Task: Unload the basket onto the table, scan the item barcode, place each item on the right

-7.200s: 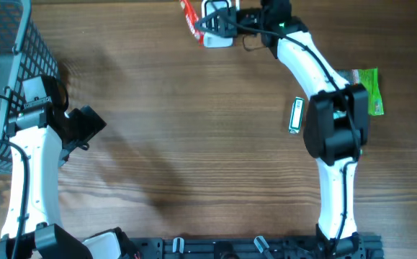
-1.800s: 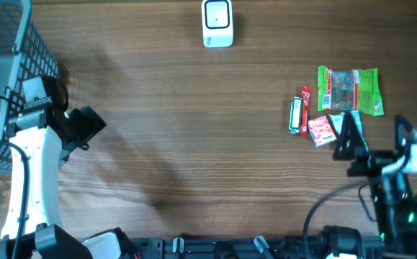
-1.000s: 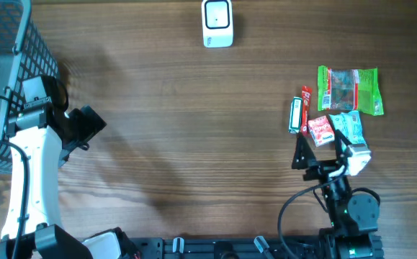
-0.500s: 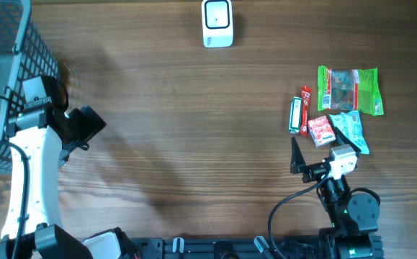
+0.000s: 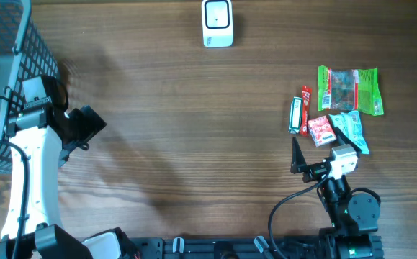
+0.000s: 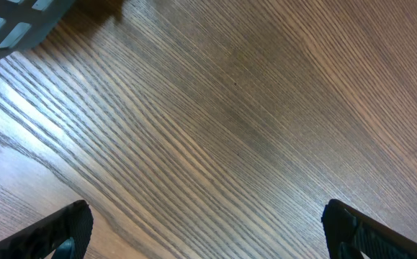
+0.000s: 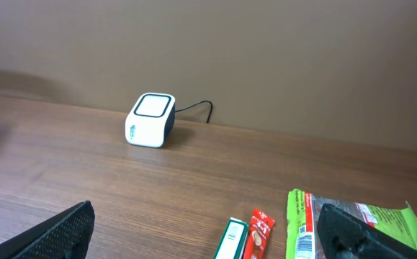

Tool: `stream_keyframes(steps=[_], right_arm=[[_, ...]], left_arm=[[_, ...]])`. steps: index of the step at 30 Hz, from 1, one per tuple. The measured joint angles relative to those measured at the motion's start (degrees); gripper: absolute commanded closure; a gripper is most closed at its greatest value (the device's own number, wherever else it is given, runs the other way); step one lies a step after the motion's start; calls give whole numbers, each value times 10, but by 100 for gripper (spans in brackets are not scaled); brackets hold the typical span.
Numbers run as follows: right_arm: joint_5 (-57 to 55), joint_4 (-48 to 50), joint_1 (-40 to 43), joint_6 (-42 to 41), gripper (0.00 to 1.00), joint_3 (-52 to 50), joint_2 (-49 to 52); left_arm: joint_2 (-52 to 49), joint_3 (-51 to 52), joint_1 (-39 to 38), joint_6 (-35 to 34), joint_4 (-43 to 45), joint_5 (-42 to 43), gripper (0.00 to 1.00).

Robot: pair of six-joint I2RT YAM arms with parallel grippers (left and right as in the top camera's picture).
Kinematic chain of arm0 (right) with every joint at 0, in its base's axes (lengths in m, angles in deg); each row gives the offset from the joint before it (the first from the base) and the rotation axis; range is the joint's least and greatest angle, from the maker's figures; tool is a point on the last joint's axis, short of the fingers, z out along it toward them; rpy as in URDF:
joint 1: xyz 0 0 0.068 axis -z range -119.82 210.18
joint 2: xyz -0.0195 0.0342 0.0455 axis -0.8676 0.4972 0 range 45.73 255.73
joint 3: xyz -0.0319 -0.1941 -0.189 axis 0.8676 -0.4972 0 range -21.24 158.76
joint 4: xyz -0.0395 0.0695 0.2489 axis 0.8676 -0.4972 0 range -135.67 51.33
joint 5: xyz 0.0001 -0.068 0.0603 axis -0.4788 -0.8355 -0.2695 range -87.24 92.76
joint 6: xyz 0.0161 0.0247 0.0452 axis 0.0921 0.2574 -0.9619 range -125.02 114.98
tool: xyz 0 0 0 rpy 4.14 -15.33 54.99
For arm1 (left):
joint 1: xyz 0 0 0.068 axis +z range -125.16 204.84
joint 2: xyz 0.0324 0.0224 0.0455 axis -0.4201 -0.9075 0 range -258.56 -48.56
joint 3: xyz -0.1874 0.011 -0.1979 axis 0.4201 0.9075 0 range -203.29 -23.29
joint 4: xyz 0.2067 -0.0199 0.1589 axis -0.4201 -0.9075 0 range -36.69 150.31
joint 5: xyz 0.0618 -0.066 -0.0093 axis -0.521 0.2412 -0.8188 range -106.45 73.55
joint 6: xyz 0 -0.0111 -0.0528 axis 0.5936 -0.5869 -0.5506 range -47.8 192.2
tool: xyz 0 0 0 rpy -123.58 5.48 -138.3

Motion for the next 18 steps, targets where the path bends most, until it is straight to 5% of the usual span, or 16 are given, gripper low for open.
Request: stream_keyframes(steps=[5, 13, 18], right_arm=[[0, 0, 0, 0, 0, 0, 0], [0, 0, 0, 0, 0, 0, 0], [0, 0, 0, 0, 0, 0, 0]], left_arm=[[29, 1, 0, 0, 0, 0, 0], [410, 2, 1, 0, 1, 0, 0], [524, 2, 1, 0, -20, 0, 0]])
